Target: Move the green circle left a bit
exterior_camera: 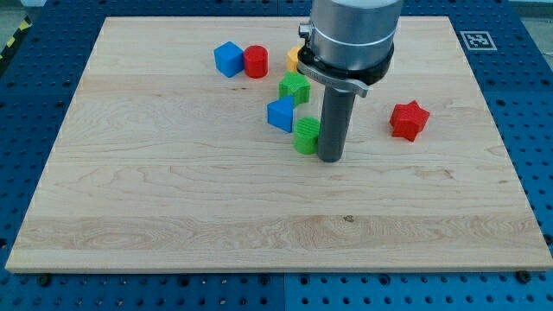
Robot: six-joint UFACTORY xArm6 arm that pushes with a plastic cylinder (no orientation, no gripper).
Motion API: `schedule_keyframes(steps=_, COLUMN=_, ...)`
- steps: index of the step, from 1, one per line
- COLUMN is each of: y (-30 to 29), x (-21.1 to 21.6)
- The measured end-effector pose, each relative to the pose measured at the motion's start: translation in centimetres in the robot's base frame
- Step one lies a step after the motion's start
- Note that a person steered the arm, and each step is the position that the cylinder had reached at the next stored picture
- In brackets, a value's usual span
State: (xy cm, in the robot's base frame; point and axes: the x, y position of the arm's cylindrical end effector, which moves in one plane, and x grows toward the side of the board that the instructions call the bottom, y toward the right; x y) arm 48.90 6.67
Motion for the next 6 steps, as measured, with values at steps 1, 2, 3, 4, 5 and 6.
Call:
schedule_keyframes(steps=1, y=2.4, x=-0.4)
schedule_keyframes(steps=2, y=2.3, x=-3.4)
schedule_keyframes(steps=3, y=0.4, x=-5.7)
schedule_keyframes(steps=4, y=-2.5, x=-6.0)
schedule_keyframes(steps=5, y=-3.0, x=-6.0)
schedule_keyframes(steps=6, y=-3.0, x=-6.0)
